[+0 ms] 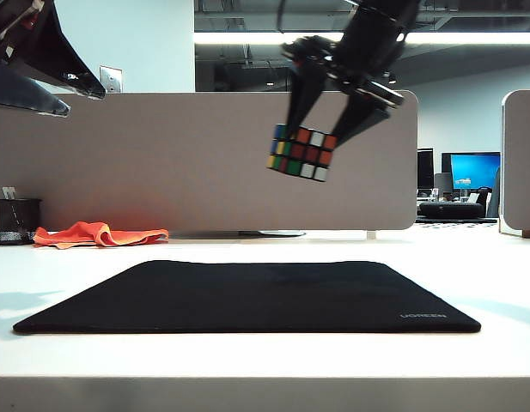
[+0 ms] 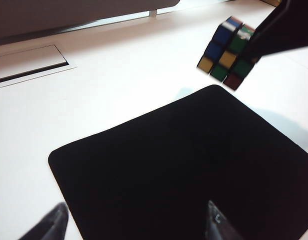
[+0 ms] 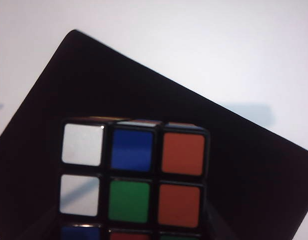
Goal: Pick up the cube on the right side of the mouse pad, then place it in the center of the mouse pad.
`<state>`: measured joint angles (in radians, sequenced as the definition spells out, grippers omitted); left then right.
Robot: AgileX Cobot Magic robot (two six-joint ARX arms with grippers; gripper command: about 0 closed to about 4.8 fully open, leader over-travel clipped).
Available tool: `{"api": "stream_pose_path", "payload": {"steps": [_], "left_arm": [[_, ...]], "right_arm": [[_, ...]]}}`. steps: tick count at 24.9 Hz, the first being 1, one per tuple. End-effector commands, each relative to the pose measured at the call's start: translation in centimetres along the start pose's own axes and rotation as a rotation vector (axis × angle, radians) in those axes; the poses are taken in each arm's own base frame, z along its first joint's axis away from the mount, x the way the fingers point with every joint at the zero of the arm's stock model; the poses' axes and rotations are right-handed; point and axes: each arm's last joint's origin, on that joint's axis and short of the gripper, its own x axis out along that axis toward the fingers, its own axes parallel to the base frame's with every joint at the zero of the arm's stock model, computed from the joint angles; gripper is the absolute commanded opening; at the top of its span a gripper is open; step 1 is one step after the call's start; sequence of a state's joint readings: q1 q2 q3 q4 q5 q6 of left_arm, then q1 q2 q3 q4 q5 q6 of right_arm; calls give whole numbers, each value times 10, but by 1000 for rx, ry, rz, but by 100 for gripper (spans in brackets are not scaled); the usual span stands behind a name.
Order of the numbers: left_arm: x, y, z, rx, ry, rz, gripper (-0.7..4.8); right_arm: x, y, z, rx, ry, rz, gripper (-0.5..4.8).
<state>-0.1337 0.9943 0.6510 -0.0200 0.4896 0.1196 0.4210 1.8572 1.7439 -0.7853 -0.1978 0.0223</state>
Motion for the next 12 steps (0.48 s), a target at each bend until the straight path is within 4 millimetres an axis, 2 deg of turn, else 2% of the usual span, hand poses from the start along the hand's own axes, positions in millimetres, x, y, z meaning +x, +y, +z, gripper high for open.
{"api": "stream_pose_path", "payload": {"steps": [1,5,8,12], "left_arm": [[-1,0,3,10,-12,-2,350],[-1,0,2,6,-6,-3,350],[-1,0,2,3,-1,-4,350],[-1,0,2,4,-2,-3,350]], "right_arm": [[0,19,1,-121,-7,-46,301],[12,36,-5,-182,50,-67,301],[31,45,-14,-199,127,-52,301],[48,45,-20,-197,188,-49,301]]}}
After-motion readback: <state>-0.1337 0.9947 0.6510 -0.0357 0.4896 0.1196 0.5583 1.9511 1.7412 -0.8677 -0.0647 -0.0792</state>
